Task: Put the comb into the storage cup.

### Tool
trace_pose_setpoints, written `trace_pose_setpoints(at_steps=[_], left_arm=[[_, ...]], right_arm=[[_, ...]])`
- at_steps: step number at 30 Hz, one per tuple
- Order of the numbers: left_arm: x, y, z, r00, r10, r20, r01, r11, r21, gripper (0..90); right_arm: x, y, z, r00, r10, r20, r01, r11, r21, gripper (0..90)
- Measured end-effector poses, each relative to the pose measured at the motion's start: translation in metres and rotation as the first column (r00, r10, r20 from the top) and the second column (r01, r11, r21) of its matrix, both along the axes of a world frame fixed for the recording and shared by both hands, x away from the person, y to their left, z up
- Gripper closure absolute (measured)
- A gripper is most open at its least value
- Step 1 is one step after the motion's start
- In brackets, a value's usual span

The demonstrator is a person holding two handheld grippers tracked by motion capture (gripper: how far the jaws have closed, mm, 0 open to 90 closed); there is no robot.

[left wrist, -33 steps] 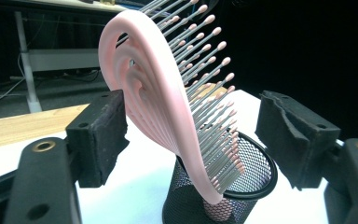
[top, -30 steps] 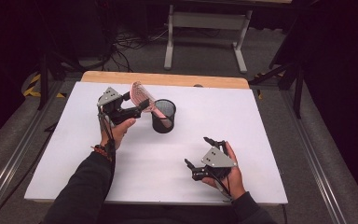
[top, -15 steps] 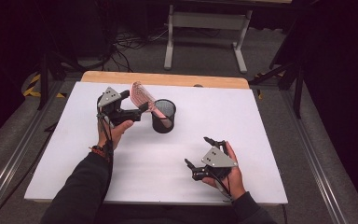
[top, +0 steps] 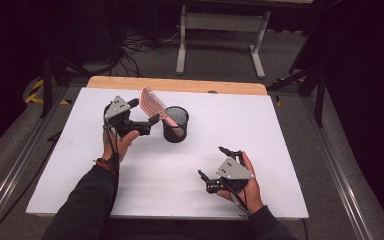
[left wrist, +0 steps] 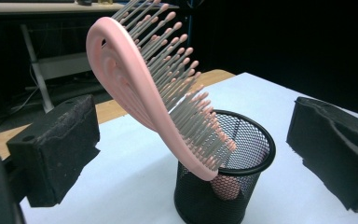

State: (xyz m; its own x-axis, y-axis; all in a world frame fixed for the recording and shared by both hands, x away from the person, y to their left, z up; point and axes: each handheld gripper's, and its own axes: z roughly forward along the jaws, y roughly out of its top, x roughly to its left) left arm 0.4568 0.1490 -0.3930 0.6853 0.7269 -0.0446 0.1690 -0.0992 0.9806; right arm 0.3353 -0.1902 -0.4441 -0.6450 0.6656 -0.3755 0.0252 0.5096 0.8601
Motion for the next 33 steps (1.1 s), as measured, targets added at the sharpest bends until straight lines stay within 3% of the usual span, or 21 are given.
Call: trace_pose_setpoints(at_steps=[6,13,24,33], left_arm=[[-0.006,-0.002,0.002,0.9997,-0.009,0.024,0.008,0.9993,0.038,3.9],[-0.011,-0.001,0.005,0.9988,-0.027,0.04,0.025,0.9986,0.046,4.3],[-0.021,-0.001,0.0,0.9978,-0.045,0.049,0.042,0.9974,0.059,4.7],[-0.035,-0.001,-0.006,0.9948,-0.077,0.067,0.07,0.9929,0.096,4.8]], right_arm=[[0.0,0.0,0.0,1.0,0.0,0.0,0.0,1.0,-0.001,5.5],[0.0,0.0,0.0,1.0,-0.001,0.001,0.001,1.0,0.001,5.5],[0.0,0.0,0.0,1.0,-0.002,0.002,0.002,1.0,0.001,5.5],[0.0,0.0,0.0,1.0,-0.003,0.004,0.003,1.0,0.001,5.4]])
